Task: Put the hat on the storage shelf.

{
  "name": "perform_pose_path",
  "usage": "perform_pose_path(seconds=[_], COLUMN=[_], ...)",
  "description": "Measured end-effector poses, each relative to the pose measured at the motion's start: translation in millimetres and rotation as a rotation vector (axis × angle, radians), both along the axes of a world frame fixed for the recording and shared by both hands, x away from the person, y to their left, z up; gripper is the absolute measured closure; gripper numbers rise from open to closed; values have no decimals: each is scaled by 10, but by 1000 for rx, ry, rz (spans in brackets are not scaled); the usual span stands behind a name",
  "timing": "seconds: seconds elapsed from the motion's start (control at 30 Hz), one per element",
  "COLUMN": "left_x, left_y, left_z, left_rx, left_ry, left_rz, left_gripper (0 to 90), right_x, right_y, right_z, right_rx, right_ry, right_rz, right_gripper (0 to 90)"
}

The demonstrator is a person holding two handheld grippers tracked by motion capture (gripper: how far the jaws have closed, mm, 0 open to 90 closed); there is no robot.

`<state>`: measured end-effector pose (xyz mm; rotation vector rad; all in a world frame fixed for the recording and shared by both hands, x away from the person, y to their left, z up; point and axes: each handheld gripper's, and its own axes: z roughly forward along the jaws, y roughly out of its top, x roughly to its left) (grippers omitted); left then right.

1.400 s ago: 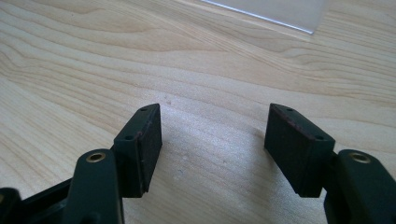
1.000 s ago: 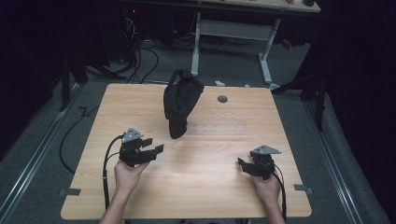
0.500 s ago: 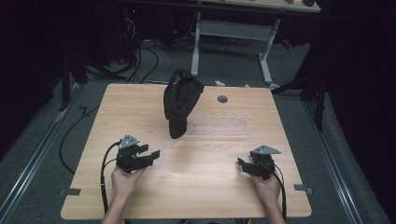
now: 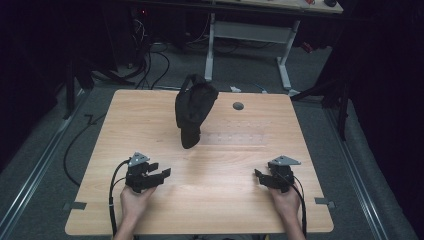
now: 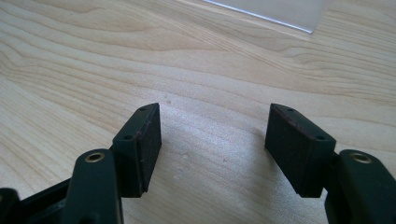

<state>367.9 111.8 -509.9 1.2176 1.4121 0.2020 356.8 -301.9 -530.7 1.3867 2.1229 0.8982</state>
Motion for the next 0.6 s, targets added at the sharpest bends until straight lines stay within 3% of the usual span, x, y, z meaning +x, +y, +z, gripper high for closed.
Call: perform_pose_path(seconds=[0.27, 0.4, 0.57, 0.6], left_x=[-31, -50, -64, -72], left_y=[-11, -6, -10, -23], left_z=[-121, -163, -256, -286], left_rx=[15, 19, 63, 80], left_ry=[21, 11, 10, -9], left_rz=[12, 19, 35, 43], left_gripper=[398, 396, 395, 394], right_x=[0, -1, 1, -2], right_y=[0, 0, -2, 2], right_z=[0, 0, 0, 0], right_rx=[0, -1, -3, 1], right_ry=[0, -1, -2, 1], right_rz=[0, -1, 0, -3], right_gripper=[364, 363, 363, 364])
